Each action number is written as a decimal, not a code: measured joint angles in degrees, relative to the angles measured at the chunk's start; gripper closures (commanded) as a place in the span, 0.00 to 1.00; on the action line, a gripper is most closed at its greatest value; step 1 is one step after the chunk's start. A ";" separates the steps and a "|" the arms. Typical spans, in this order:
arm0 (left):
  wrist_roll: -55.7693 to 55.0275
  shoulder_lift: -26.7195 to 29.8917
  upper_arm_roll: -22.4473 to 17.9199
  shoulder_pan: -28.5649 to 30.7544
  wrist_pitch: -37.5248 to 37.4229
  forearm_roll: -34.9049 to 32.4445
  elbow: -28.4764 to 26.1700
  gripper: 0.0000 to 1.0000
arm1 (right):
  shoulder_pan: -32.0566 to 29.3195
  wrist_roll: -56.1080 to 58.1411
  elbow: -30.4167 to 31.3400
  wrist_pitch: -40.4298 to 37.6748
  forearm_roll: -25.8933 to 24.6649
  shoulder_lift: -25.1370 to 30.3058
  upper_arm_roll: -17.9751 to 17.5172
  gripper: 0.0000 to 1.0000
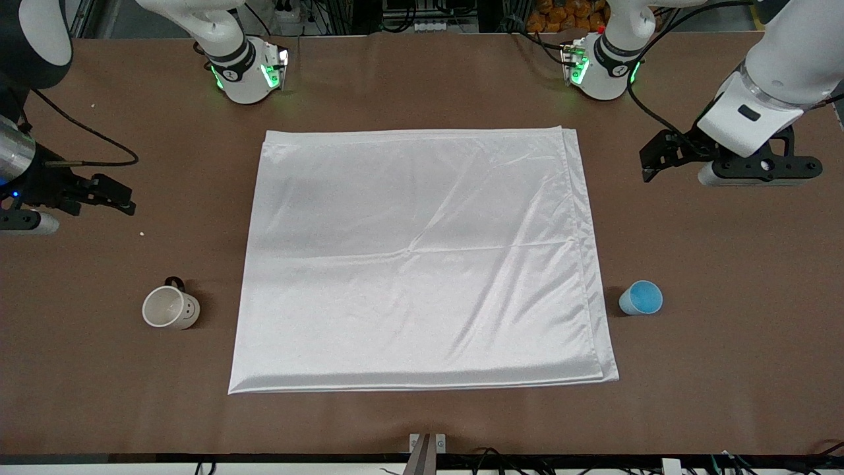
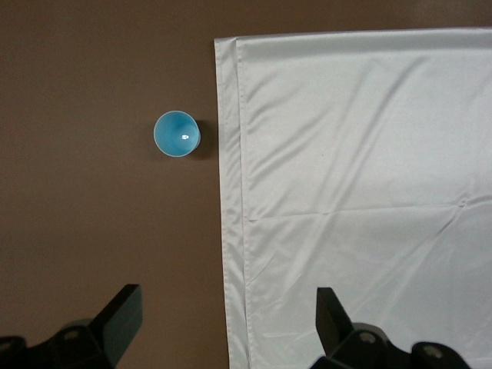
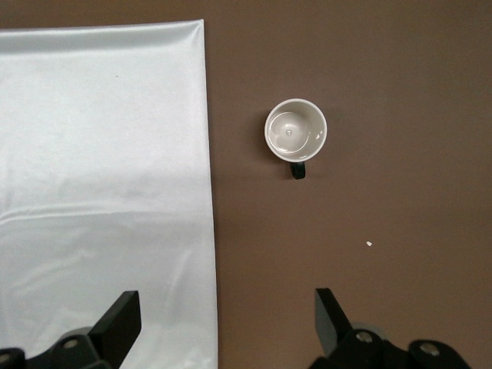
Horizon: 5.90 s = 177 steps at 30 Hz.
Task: Place blue cup into white mug on cloth
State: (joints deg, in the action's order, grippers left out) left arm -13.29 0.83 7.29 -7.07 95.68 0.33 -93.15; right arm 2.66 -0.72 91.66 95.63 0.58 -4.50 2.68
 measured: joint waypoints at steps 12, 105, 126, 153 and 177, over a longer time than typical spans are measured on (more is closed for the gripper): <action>0.00 -0.09 -0.01 0.33 -0.04 0.00 0.00 0.00 | 0.04 0.00 0.00 -0.37 0.00 -0.54 0.00 0.00; 1.07 -24.25 -0.08 6.42 47.95 -10.32 -20.05 0.00 | -7.23 3.60 9.21 31.00 -0.02 -28.31 0.37 0.00; 3.15 -28.77 -0.04 7.64 53.24 -10.45 -19.42 0.00 | -7.23 3.57 5.48 34.32 0.15 -31.91 0.27 0.12; 3.15 -31.30 -0.01 7.69 54.11 -10.45 -17.68 1.00 | -6.73 3.53 4.94 34.67 0.20 -31.92 0.13 1.00; 3.15 -31.17 -0.07 7.72 54.12 -10.57 -17.35 1.00 | -5.48 0.80 0.12 26.91 1.66 -26.20 -8.02 1.00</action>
State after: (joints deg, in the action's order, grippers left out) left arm -10.13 -30.33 7.22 0.65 149.80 -10.24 -110.51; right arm -2.82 0.08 91.78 122.54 2.24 -30.69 -5.34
